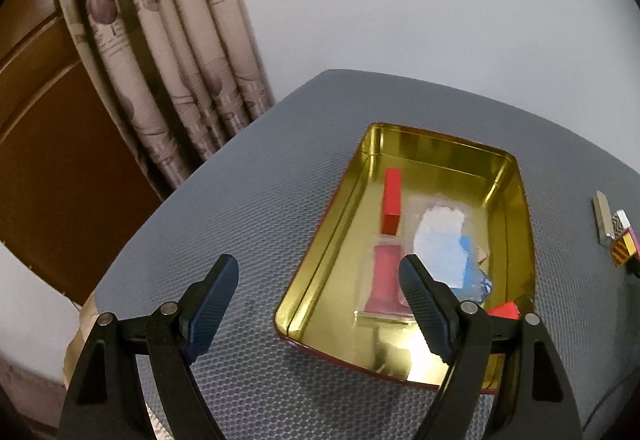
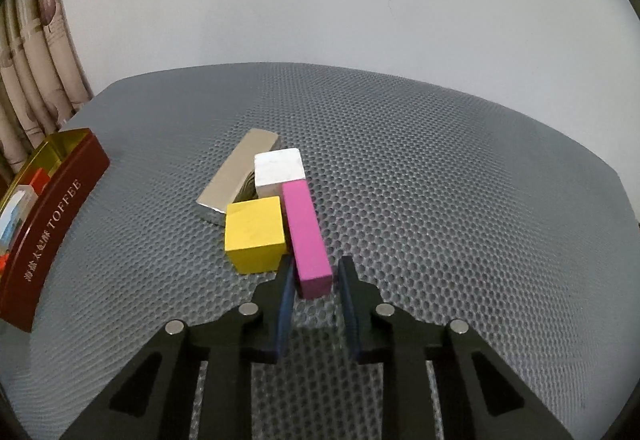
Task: Organize rigid objects
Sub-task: 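Reach to the pink stick and grasp it with the right gripper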
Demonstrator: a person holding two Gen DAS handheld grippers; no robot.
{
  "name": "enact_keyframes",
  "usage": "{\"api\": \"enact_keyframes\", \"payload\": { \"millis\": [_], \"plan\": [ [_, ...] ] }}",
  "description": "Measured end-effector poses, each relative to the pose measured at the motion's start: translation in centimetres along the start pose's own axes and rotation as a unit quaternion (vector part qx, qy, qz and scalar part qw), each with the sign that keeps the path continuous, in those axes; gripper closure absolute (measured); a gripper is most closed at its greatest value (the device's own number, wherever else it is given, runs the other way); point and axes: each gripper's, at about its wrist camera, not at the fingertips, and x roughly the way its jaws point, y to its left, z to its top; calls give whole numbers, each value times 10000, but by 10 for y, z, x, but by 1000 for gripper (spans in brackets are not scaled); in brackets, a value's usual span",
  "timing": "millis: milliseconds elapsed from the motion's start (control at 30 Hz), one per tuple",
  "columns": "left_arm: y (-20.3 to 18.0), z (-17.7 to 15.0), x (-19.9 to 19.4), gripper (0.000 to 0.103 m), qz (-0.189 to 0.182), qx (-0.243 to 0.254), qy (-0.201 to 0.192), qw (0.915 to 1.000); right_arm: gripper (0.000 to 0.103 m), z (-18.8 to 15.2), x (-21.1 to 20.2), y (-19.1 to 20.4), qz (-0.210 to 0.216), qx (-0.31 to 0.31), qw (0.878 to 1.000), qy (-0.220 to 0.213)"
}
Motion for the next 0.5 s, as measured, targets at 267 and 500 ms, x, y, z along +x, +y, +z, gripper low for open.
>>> {"api": "enact_keyframes", "payload": {
  "millis": [267, 500],
  "plan": [
    [-12, -3, -1, 23, -109, 178, -2, 9998, 83, 7, 17, 11, 134, -49, 9999, -28],
    [-46, -13, -13, 23, -407, 585, -50, 9974, 88, -4, 12, 14, 140, -69, 9999, -69]
  ]
}}
